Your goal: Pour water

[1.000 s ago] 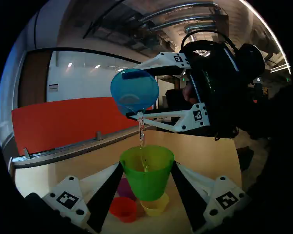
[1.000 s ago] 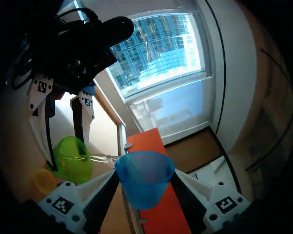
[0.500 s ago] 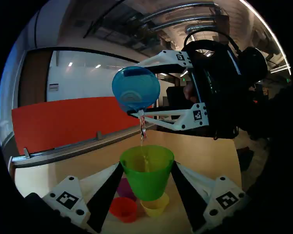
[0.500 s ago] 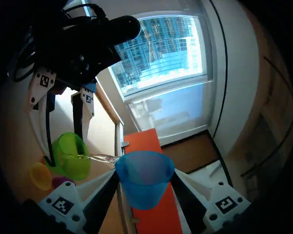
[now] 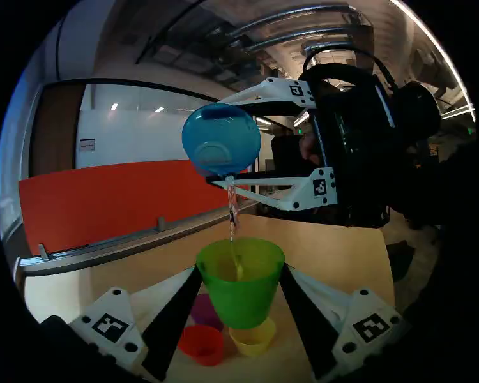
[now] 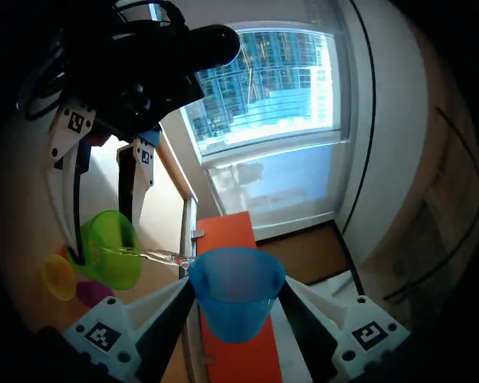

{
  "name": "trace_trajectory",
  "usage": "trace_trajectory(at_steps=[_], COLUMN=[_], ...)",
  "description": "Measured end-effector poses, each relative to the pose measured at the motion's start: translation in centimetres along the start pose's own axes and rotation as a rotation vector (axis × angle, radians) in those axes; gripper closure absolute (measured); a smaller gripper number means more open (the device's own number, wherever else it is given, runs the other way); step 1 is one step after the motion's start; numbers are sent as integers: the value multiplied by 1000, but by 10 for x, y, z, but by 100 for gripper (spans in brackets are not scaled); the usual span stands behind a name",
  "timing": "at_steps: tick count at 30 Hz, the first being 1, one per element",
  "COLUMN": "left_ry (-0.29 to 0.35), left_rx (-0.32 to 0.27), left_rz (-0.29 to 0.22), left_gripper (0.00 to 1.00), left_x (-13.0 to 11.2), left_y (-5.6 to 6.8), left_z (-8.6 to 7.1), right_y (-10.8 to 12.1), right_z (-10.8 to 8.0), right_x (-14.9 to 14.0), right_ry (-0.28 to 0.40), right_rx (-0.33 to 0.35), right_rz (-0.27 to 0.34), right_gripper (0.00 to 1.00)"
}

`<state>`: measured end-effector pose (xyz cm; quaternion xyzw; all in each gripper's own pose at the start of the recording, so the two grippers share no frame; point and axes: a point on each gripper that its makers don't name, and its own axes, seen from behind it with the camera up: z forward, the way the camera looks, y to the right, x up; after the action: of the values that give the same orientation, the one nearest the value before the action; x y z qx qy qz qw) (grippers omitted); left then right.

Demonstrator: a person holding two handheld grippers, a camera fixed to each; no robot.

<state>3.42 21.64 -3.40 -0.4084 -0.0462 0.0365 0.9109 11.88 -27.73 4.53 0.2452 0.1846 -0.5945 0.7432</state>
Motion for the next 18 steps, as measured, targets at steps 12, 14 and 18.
trace_trajectory(at_steps=[12,14,18], left_ry=[-4,-5,-5], left_rx=[5,5,3], left_rz=[1,1,-1], left_gripper=[14,14,14], left_x=[-1,-1,-1], left_y=[-2,-2,-2], left_z=[1,1,2], right_y=[7,7,9], right_z=[2,2,5], right_x=[2,2,1], right_ry=[2,2,-2], right_rx=[-16,-17,-20], right_rz=[-50,-59,-80], right_gripper=[11,11,11])
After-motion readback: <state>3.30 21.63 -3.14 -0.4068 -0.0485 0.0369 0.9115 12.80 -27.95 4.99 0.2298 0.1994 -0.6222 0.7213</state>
